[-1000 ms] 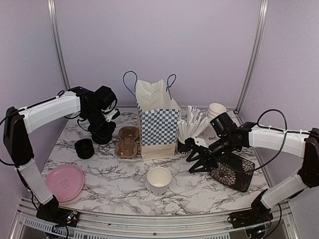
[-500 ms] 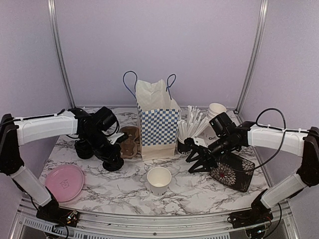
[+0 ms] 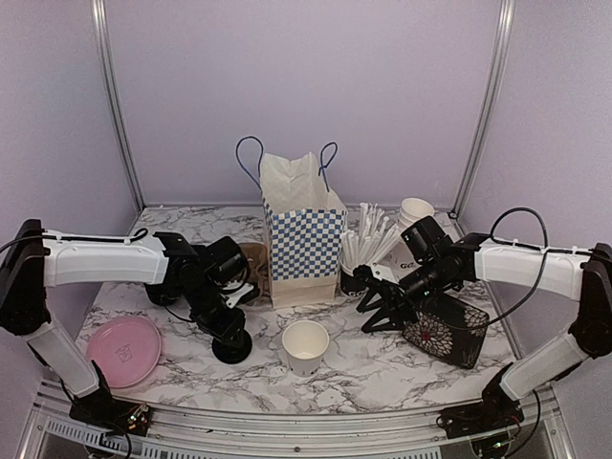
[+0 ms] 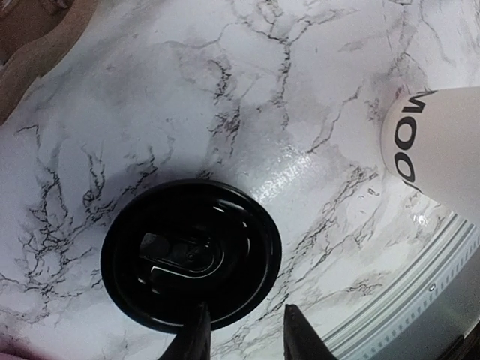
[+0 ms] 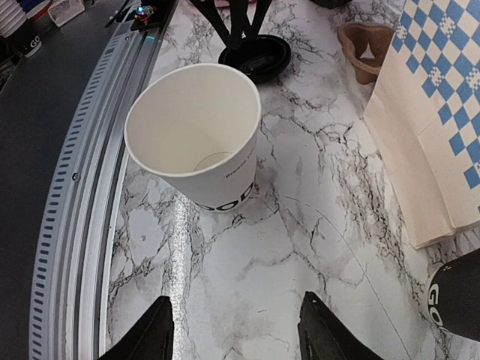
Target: Pack the takeout coffee
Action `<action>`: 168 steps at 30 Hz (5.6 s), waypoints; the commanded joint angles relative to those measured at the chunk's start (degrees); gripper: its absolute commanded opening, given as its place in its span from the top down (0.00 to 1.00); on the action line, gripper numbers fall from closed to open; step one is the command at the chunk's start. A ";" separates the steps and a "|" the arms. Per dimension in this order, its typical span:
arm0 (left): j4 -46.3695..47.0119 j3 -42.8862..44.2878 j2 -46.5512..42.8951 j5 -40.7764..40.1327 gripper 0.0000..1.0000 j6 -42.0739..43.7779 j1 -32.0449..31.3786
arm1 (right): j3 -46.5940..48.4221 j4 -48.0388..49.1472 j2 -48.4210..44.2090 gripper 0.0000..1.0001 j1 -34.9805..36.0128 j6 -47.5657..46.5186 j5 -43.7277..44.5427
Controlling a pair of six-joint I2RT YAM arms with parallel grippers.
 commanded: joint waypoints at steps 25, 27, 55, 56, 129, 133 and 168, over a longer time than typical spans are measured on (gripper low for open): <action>6.08 -5.79 -0.50 -18.98 0.55 14.38 -13.65 | 0.40 -0.04 -1.81 0.45 -0.25 -0.68 -0.13; 6.43 -6.01 0.10 -20.72 0.58 14.50 -13.65 | 0.42 -0.06 -1.64 0.45 -0.26 -0.70 -0.10; 3.16 -5.02 1.49 -20.51 0.94 16.02 -13.57 | 0.67 -0.22 -0.83 0.45 -0.30 -0.59 -0.03; 1.94 -4.11 0.92 -20.61 0.95 15.75 -13.52 | 0.94 -0.40 -0.84 0.45 -0.26 -0.59 -0.05; 47.72 13.72 -14.52 18.58 0.86 12.30 -5.39 | 35.42 45.47 13.49 0.12 6.57 75.34 -28.88; 47.63 13.63 -14.32 18.39 0.85 12.21 -5.39 | 35.08 45.58 13.75 0.18 6.53 75.26 -28.90; 14.86 6.12 -14.68 -27.39 0.40 6.83 -5.39 | 32.71 10.35 6.97 0.02 -4.68 31.84 -13.50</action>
